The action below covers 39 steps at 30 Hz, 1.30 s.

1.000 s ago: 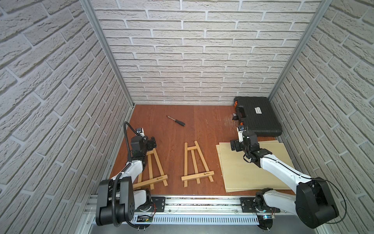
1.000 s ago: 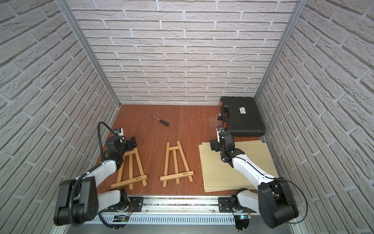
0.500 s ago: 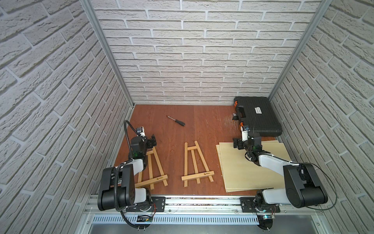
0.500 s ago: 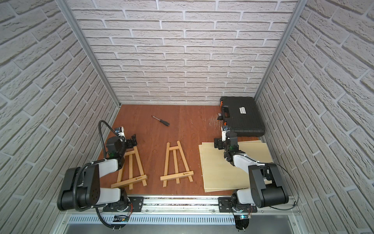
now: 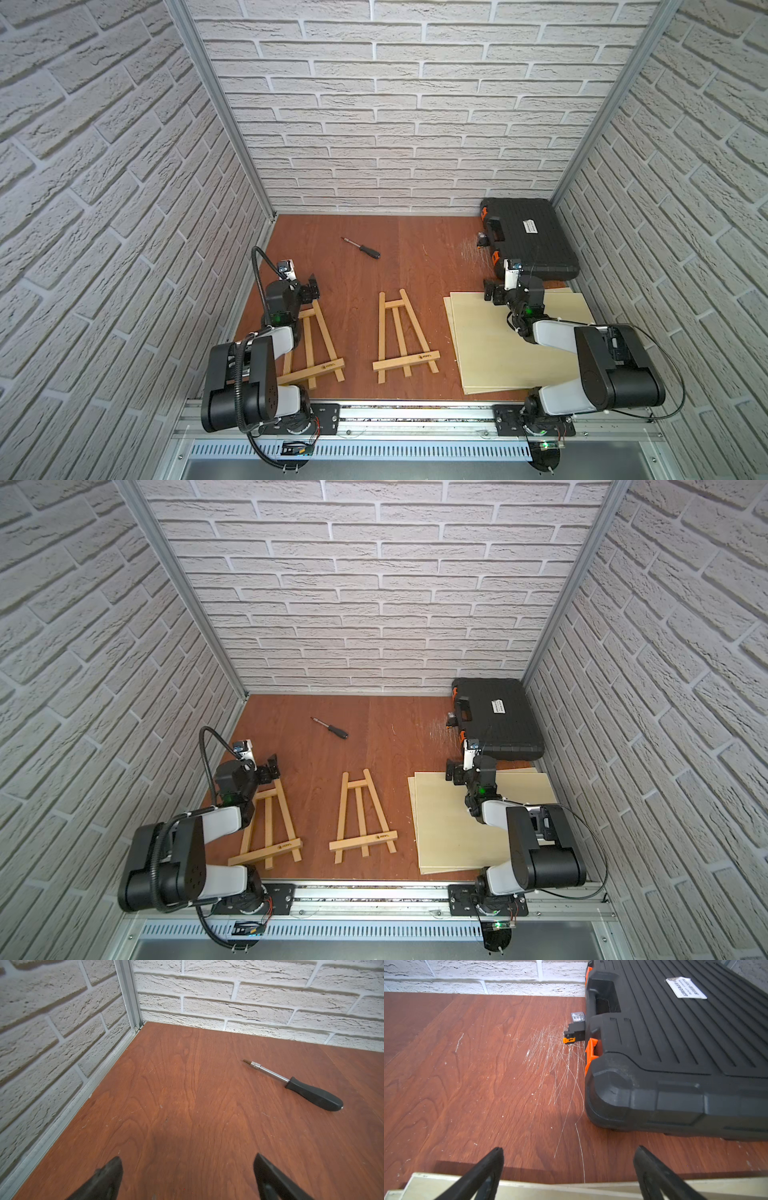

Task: Disassemble the easel
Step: Reset both arms

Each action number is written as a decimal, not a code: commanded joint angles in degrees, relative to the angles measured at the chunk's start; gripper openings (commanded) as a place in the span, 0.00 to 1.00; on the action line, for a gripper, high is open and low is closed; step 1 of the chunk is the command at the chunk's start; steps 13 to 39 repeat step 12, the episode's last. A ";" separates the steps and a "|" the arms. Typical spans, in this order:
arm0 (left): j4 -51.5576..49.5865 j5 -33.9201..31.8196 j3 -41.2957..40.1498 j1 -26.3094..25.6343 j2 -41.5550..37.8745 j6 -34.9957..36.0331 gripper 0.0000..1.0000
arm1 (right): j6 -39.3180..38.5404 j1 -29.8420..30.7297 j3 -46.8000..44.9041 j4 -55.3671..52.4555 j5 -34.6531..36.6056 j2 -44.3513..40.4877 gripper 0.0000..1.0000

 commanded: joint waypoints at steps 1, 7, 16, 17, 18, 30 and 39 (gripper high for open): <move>3.81 0.39 -0.70 0.41 0.08 0.64 0.98 | 0.66 0.53 -0.15 4.26 0.99 -0.73 0.98; 3.81 0.25 -0.70 0.43 0.09 0.64 0.98 | 0.66 0.79 -0.09 4.31 1.70 -0.53 0.97; 3.89 -0.31 -0.86 0.43 -0.01 0.31 0.98 | 0.35 0.93 -0.41 4.99 1.84 -0.38 0.99; 3.89 -0.31 -0.86 0.43 -0.01 0.31 0.98 | 0.35 0.93 -0.41 4.99 1.84 -0.38 0.99; 3.89 -0.31 -0.86 0.43 -0.01 0.31 0.98 | 0.35 0.93 -0.41 4.99 1.84 -0.38 0.99; 3.89 -0.31 -0.86 0.43 -0.01 0.31 0.98 | 0.35 0.93 -0.41 4.99 1.84 -0.38 0.99; 3.89 -0.31 -0.86 0.43 -0.01 0.31 0.98 | 0.35 0.93 -0.41 4.99 1.84 -0.38 0.99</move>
